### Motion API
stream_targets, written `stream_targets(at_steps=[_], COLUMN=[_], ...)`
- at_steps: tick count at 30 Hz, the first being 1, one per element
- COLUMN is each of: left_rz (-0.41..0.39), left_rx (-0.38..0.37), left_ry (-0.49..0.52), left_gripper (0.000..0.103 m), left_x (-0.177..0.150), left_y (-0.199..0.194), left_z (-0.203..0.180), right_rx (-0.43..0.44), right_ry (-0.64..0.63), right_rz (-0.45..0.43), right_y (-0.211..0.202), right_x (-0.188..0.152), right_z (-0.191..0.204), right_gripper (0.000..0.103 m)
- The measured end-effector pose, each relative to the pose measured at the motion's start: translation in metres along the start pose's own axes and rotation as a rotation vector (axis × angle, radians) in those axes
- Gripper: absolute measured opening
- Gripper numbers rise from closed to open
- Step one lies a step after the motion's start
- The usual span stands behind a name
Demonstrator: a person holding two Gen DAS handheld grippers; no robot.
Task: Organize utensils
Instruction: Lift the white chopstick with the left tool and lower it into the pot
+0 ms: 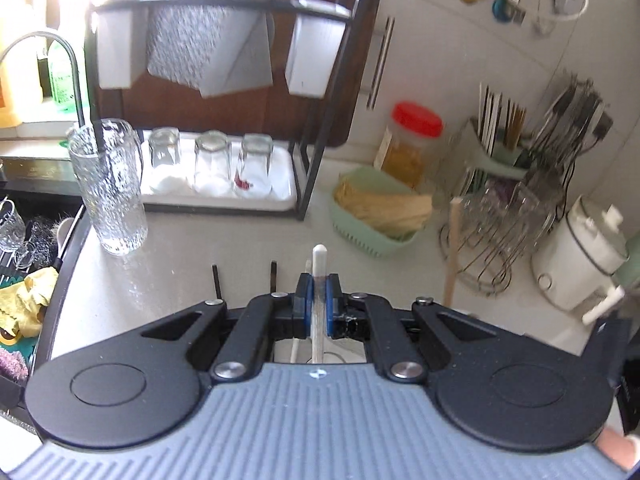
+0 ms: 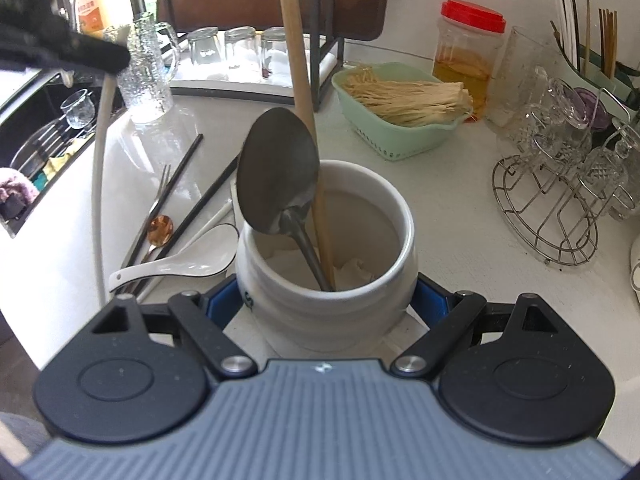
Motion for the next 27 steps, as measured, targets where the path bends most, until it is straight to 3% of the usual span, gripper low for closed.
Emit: stream_targets(at_steps=[13,19,27], left_rz=[-0.126,-0.178,-0.305], left_rx=[-0.018,-0.065,-0.113], left_ry=[-0.006,0.011,0.051], left_gripper=[0.007,0.007,0.007], left_x=[0.042,0.075,0.123], left_y=[-0.054,-0.077,-0.119], left_z=[-0.015,-0.026,-0.046], right_rx=[0.007,0.007,0.005], right_ry=[-0.002,-0.005,0.003], right_rz=[-0.018,-0.017,-0.018], right_y=[-0.001,-0.001,-0.002], right_x=[-0.002,-0.002,-0.002], right_z=[0.001,0.000,0.001], right_gripper=[0.091,0.091,0.091])
Point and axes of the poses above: each gripper's, at about its wrist camera, not at the fingertips, and y roughly the way its jaws point, z to its left, x to its top, the point moved 5 cm from there along y, roughly the way its jaws point, and after that the axes turned 15 degrees about y, right-handed, at the moved point
